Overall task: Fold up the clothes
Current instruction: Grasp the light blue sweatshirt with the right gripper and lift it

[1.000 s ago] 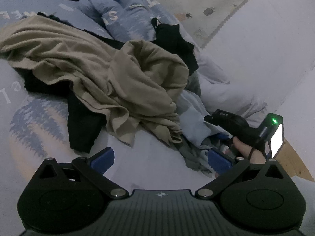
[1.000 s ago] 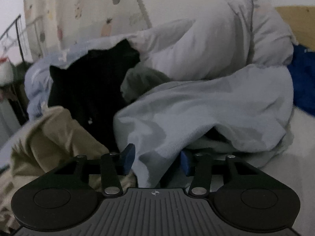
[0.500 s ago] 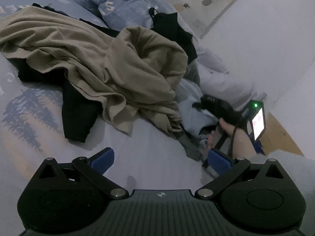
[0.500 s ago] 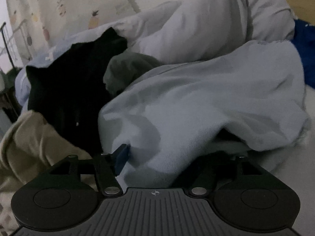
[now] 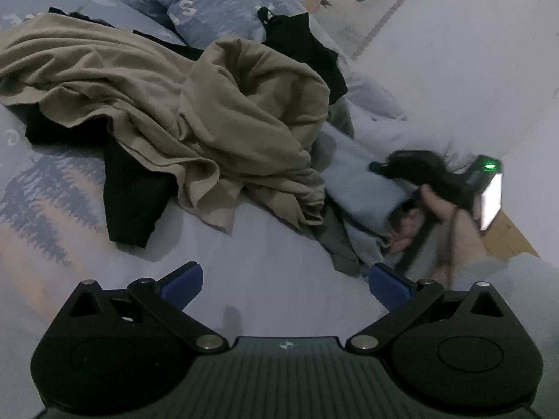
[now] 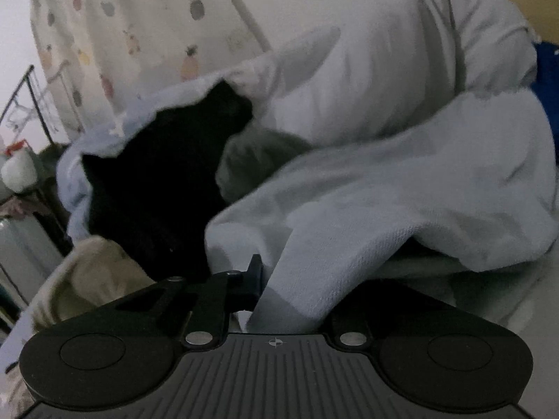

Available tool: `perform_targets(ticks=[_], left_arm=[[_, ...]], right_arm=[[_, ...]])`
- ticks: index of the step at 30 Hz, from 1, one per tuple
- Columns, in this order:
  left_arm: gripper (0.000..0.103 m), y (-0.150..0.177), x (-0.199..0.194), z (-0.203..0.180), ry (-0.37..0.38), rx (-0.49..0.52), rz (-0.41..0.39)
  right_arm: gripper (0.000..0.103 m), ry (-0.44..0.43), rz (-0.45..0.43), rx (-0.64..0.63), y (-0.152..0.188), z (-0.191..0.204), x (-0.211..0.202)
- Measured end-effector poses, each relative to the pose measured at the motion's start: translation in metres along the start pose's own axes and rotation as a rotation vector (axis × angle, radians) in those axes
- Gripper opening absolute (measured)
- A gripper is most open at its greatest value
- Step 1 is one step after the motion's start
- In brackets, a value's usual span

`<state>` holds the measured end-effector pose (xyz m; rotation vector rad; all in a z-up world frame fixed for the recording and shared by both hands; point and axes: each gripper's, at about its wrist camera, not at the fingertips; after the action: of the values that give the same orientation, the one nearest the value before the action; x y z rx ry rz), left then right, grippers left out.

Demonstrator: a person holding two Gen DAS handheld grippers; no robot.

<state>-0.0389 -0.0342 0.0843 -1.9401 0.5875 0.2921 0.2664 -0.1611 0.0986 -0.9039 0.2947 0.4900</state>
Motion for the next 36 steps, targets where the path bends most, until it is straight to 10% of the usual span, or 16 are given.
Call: perform_targets(ticks=[15, 36], left_arm=[[0.103, 0.008, -0.025, -0.023, 0.023, 0.006, -0.075], [0.103, -0.039, -0.097, 0.103, 0.109, -0.016, -0.249]], right_arm=[[0.018, -0.153, -0.101, -0.015, -0.047, 0.036, -0.186], [0.014, -0.377, -0.190, -0.115, -0.059, 0.193, -0.409]])
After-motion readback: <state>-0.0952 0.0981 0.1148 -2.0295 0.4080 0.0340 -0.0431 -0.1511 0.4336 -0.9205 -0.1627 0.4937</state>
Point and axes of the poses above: each gripper's, at about its wrist camera, not at the fingertips, and x roughly the way its jaws point, z to its left, y to its underside, and after that the axes turned 15 degrees about x, right-handed
